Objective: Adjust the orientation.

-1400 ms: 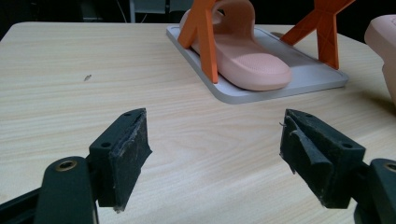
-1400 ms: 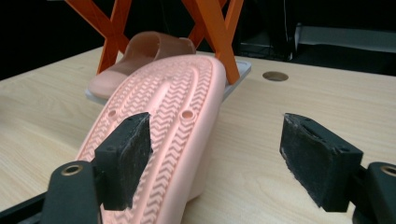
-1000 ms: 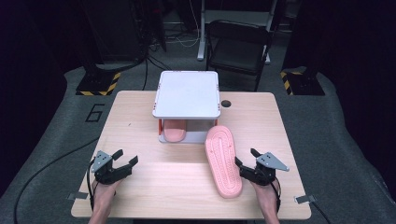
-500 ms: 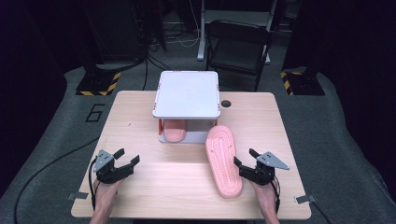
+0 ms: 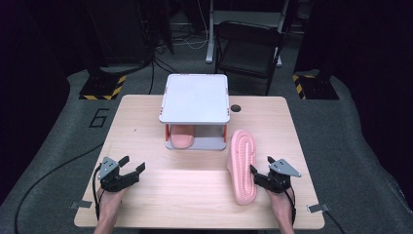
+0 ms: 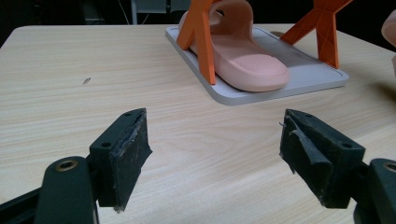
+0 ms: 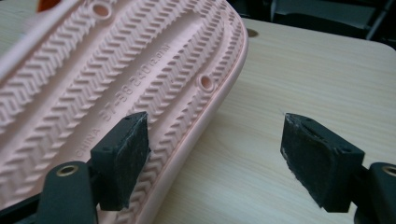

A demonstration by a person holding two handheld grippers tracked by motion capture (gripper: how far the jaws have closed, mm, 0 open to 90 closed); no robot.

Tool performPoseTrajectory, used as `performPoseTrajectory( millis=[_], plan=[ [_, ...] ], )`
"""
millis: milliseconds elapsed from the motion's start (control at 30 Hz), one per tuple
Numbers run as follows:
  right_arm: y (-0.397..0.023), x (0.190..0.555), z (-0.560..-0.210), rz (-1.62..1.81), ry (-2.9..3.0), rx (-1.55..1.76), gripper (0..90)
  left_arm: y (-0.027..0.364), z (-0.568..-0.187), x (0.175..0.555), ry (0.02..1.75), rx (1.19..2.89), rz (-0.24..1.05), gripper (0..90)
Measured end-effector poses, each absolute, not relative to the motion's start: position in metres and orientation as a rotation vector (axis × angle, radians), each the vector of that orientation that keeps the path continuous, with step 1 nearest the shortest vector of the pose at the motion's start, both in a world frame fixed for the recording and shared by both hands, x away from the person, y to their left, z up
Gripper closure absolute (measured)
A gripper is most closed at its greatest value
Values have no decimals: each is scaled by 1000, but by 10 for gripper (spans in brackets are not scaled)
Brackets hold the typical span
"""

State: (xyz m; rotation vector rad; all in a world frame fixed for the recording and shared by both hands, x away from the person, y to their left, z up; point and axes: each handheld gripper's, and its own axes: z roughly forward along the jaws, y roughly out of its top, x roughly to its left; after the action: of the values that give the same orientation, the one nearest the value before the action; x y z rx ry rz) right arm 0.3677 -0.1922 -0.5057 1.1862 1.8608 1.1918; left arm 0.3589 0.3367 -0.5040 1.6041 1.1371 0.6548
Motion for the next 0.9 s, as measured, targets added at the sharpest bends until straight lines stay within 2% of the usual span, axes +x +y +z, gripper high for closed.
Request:
performPoseTrajectory(
  millis=[200,367,567,700,900],
  plan=[
    [-213,368,-513,1178,1820,1254,247,338,-504,359,1139,1605,655,239],
    [-226,362,-495,1187,1724,1282,258,338,-504,359,1142,1595,657,239],
    [-210,354,-471,1284,1682,1169,249,337,-504,359,1135,1603,656,239],
    [-192,360,-475,1251,1768,1115,241,337,-504,359,1133,1609,654,239],
    [-212,358,-475,1262,1732,1148,252,338,-505,359,1141,1598,653,239]
  ],
)
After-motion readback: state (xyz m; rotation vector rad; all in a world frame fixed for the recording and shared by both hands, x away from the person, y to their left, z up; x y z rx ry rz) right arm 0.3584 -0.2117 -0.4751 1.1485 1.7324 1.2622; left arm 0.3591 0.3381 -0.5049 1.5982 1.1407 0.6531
